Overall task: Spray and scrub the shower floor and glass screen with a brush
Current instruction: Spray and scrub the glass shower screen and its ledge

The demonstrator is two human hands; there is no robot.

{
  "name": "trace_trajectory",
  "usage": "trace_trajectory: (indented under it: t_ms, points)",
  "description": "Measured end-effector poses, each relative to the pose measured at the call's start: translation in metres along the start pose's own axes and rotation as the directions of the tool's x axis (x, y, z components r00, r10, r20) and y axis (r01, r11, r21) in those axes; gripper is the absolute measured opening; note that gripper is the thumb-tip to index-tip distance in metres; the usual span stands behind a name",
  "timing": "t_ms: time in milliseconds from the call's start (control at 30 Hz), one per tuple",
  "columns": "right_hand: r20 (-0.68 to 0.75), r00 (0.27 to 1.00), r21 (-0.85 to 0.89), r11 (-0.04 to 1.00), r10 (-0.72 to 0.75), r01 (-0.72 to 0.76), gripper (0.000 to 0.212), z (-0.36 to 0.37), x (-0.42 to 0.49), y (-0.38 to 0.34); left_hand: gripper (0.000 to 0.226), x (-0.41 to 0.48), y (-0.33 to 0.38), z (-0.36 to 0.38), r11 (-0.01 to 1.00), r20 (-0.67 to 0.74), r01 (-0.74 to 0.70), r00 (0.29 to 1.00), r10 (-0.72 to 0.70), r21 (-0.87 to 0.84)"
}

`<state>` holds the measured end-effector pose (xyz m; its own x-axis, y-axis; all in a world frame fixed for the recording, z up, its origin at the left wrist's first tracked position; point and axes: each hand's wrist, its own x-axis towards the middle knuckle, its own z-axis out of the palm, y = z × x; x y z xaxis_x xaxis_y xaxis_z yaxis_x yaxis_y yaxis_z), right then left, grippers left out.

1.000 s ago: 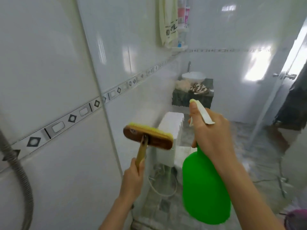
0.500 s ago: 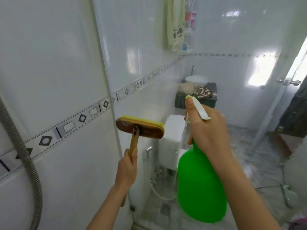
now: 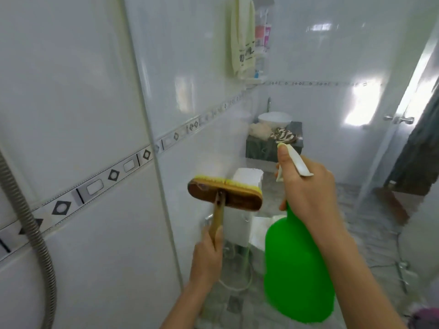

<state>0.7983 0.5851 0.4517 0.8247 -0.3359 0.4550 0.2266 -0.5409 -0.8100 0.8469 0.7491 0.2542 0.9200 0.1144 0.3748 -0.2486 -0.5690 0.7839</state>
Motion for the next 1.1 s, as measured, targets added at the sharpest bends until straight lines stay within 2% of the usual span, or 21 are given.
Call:
trace_trajectory:
  t_ms: [67, 267, 367, 433, 500, 567, 600, 667, 800, 900, 933, 1000, 1067, 1100]
  points:
    - [-0.025, 1.000, -0.018, 1.000, -0.015, 0.015, 0.062, -0.009, 0.003, 0.002, 0.051, -0.014, 0.000, 0.008, 0.997, 0.070, 0.002, 0.998, -0.007, 0.072]
    - [-0.112, 0.993, 0.014, 1.000, -0.020, 0.021, 0.054, -0.036, 0.010, -0.001, 0.039, 0.082, 0.137, -0.032, 0.963, -0.127, -0.230, 0.969, 0.212, -0.143]
    - [-0.101, 0.995, 0.022, 1.000, 0.001, 0.001, 0.055, -0.040, 0.001, 0.006, 0.043, 0.075, 0.136, -0.005, 0.956, -0.145, -0.234, 0.967, 0.210, -0.177]
    - [-0.092, 0.995, 0.010, 0.999, 0.031, -0.031, 0.054, -0.045, -0.006, 0.014, 0.046, 0.028, 0.096, 0.029, 0.979, -0.057, -0.150, 0.988, 0.144, -0.137]
    - [-0.073, 0.996, -0.026, 0.998, 0.049, -0.051, 0.056, -0.048, -0.012, 0.021, 0.052, -0.026, 0.052, 0.051, 0.997, 0.116, -0.068, 0.991, 0.064, 0.032]
    - [-0.074, 0.996, -0.051, 0.997, 0.054, -0.057, 0.058, -0.053, -0.013, 0.026, 0.046, -0.051, 0.039, 0.054, 0.981, 0.230, -0.037, 0.973, -0.008, 0.192]
    - [-0.084, 0.995, -0.058, 0.997, 0.053, -0.058, 0.058, -0.056, -0.012, 0.027, 0.043, -0.047, 0.046, 0.051, 0.983, 0.209, -0.056, 0.978, 0.019, 0.174]
    - [-0.113, 0.992, -0.050, 0.997, 0.060, -0.066, 0.056, -0.062, -0.007, 0.027, 0.042, -0.019, 0.078, 0.040, 0.993, 0.093, -0.117, 0.989, 0.116, 0.002]
    - [-0.162, 0.986, -0.005, 0.999, 0.042, -0.043, 0.055, -0.072, -0.003, 0.029, 0.038, 0.041, 0.137, 0.024, 0.965, -0.086, -0.193, 0.980, 0.180, -0.179]
    - [-0.155, 0.987, -0.012, 0.999, 0.038, -0.040, 0.057, -0.077, -0.008, 0.041, 0.038, 0.018, 0.106, 0.044, 0.964, -0.056, -0.167, 0.986, 0.158, -0.208]
    - [-0.146, 0.989, -0.022, 0.999, 0.039, -0.043, 0.056, -0.077, -0.011, 0.047, 0.041, -0.004, 0.082, 0.056, 0.980, 0.007, -0.108, 0.994, 0.110, -0.168]
    - [-0.118, 0.992, -0.039, 0.998, 0.047, -0.052, 0.056, -0.075, -0.019, 0.065, 0.064, -0.053, 0.032, 0.082, 1.000, 0.155, 0.025, 0.988, -0.027, 0.013]
    - [-0.078, 0.995, -0.059, 0.996, 0.060, -0.065, 0.057, -0.070, -0.028, 0.083, 0.098, -0.085, -0.006, 0.102, 0.981, 0.209, 0.093, 0.970, -0.129, 0.171]
    - [-0.063, 0.996, -0.059, 0.996, 0.059, -0.063, 0.057, -0.067, -0.032, 0.091, 0.106, -0.090, -0.014, 0.108, 0.974, 0.202, 0.122, 0.966, -0.161, 0.191]
